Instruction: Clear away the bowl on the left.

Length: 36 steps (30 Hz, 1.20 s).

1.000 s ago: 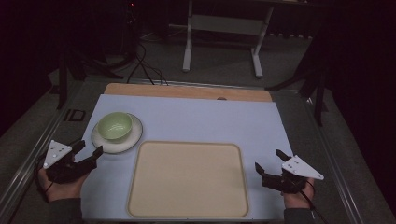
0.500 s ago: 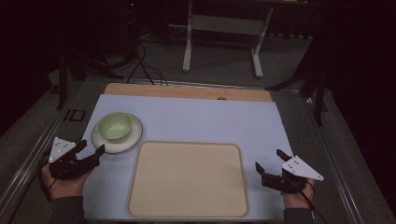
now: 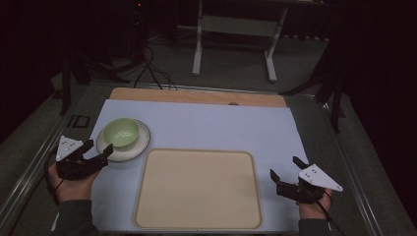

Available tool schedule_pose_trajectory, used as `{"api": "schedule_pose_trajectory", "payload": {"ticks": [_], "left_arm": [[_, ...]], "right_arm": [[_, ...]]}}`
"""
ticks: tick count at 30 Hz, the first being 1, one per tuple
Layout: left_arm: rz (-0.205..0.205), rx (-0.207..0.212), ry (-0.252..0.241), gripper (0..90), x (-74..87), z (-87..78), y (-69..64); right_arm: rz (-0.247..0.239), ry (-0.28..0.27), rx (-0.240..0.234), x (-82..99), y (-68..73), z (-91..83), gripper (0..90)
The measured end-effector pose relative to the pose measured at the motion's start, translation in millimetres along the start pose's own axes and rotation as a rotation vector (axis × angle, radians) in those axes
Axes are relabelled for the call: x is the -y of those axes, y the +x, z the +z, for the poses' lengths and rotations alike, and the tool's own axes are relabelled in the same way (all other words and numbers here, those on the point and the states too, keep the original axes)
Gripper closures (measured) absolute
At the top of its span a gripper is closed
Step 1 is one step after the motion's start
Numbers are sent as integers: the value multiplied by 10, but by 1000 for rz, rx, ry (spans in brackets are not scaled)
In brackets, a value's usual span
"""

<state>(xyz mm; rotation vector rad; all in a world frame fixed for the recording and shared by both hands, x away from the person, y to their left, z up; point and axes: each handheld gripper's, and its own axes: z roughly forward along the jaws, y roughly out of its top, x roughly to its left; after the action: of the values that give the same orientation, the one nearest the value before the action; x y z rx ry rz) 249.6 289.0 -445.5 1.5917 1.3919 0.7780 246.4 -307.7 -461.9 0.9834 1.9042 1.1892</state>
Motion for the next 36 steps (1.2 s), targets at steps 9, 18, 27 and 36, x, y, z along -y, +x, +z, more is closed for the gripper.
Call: {"api": "schedule_pose_trajectory", "payload": {"ticks": [9,18,27,36], "left_arm": [[-17,-18,0,318,-61,121,61],[-26,-35,14,290,-107,268,91],[-65,-56,28,248,-120,425,156],[-81,-65,48,242,-111,577,184]], "right_arm": [[12,-9,13,2,-14,-9,115],[2,-12,12,-3,12,2,115],[13,-22,15,-7,-7,-12,115],[9,-25,12,-10,-10,-11,115]]}}
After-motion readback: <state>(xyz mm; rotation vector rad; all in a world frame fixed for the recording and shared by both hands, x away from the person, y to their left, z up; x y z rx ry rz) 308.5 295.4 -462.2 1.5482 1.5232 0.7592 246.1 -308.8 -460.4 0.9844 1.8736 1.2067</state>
